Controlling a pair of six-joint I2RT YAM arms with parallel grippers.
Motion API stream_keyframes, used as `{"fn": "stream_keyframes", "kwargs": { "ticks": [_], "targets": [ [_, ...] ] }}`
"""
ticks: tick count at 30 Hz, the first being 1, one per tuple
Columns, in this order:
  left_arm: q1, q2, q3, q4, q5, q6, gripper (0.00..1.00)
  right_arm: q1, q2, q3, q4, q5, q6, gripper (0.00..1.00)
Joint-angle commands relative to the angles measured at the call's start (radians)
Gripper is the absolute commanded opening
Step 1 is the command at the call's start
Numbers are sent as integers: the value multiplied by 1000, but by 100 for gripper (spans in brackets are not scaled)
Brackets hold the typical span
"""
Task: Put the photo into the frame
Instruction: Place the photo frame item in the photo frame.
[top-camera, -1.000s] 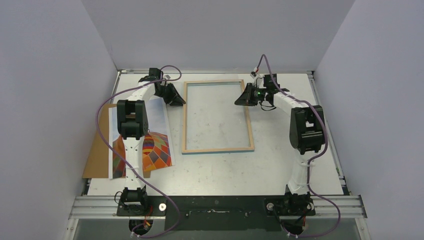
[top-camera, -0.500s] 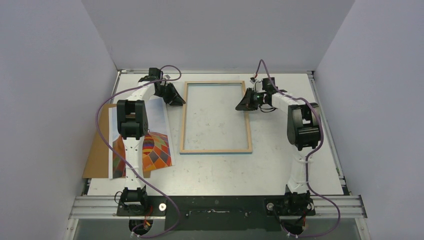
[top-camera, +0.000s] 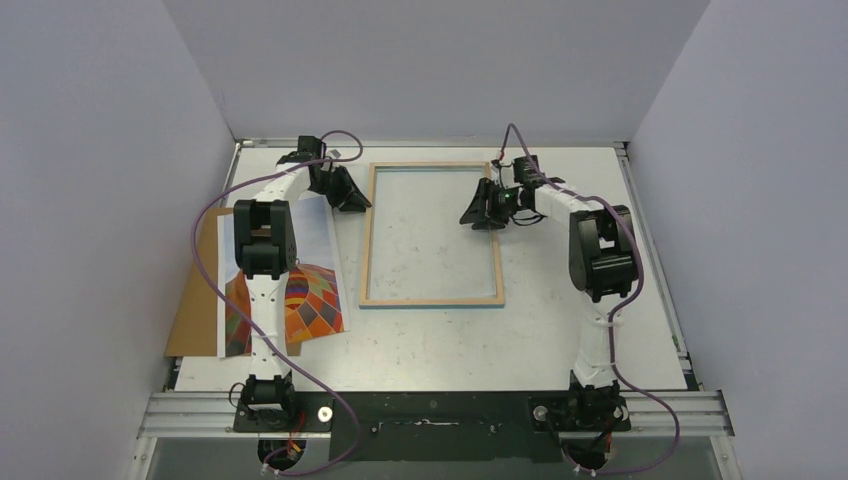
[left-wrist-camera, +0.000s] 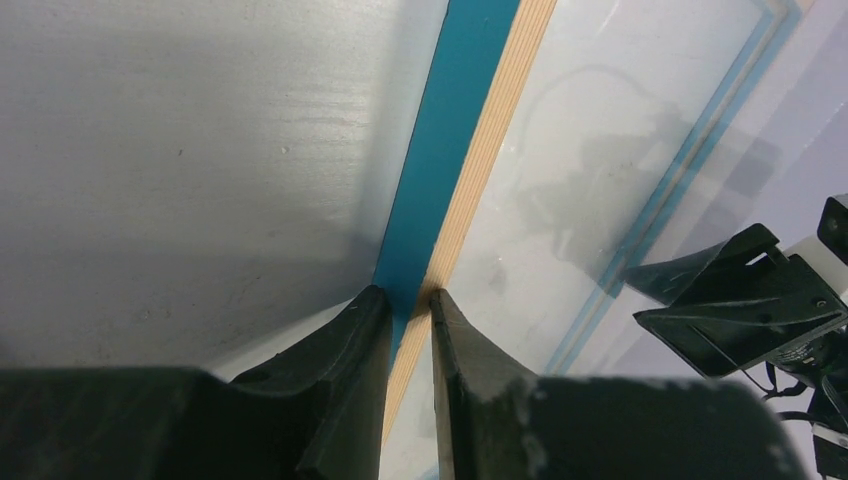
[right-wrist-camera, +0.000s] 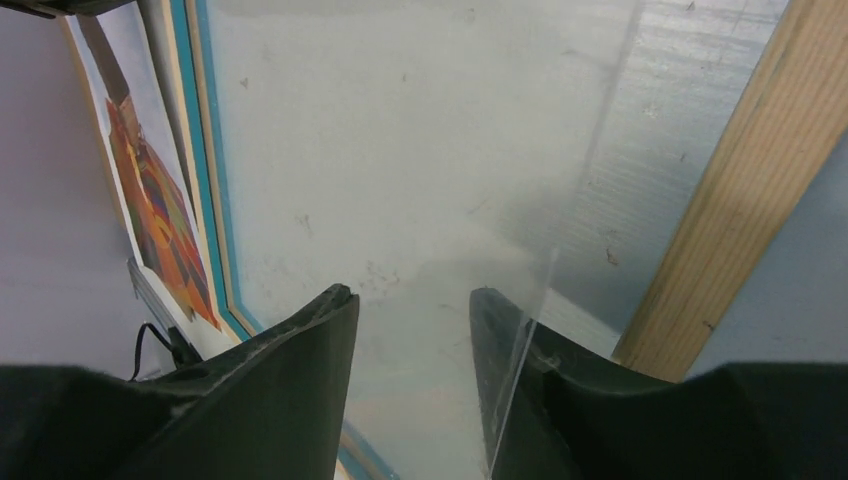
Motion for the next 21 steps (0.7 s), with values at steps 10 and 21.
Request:
{"fn": "stream_keyframes", "kwargs": {
  "ticks": [10,21],
  "targets": [
    [-9,30,69,-117,-199,106,30,-50,-89,153,-250,199,2,71],
    [-17,-12,-24,-60,-134,148,56,-85,-158,37,-286,373,-4,77]
  ]
}}
